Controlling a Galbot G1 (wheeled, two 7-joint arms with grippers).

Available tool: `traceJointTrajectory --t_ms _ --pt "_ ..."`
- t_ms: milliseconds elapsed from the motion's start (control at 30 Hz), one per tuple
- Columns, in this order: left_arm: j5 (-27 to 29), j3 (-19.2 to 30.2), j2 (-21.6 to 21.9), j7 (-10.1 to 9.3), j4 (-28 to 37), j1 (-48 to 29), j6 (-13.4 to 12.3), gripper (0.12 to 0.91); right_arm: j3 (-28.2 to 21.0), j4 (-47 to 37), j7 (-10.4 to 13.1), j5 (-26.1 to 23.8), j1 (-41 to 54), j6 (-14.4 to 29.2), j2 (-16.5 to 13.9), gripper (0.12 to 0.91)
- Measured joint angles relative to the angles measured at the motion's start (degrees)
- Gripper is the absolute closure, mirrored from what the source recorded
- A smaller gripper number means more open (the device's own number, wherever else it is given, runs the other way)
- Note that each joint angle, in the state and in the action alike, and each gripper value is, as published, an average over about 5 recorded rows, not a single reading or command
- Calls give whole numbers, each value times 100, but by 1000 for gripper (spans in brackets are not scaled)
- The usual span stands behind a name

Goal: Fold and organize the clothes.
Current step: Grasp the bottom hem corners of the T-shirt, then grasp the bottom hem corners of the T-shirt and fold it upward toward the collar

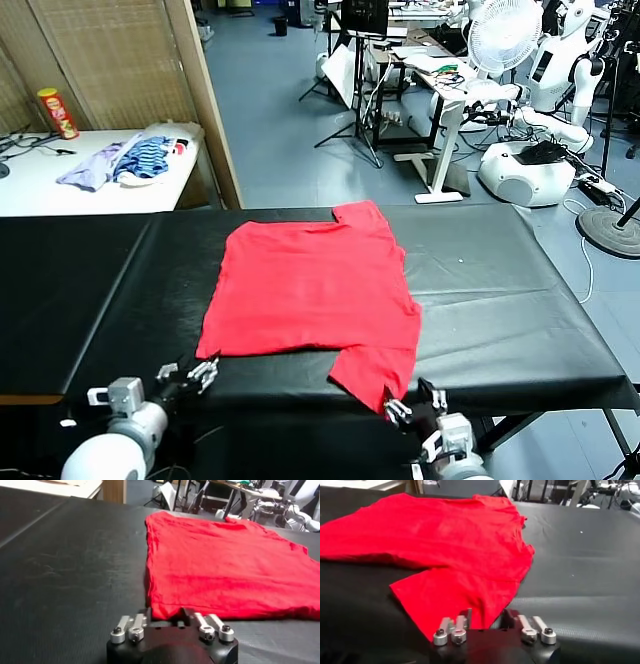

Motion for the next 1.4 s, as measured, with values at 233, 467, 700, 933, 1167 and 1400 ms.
traceJointTrajectory --t_ms 233,467,700,933,1167,1400 --pt "109 53 -52 20 -77 94 -104 905 361 366 19 380 -204 43 -171 903" --pt "104 -74 -60 -86 -567 589 -223 905 588 166 -80 790 261 535 -326 903" --pt "143 -63 -232 2 -834 609 -572 905 538 -526 -213 995 1232 1164 -604 903" --pt "208 20 -373 36 -618 3 -854 905 317 -1367 -315 986 2180 1487 -726 903" --pt "547 181 -459 -16 -123 -738 -986 905 131 -2187 -421 908 2833 1763 -637 903" --pt "1053 345 -432 5 500 -1284 -1224 905 87 -2686 -790 1071 3183 1703 -545 865"
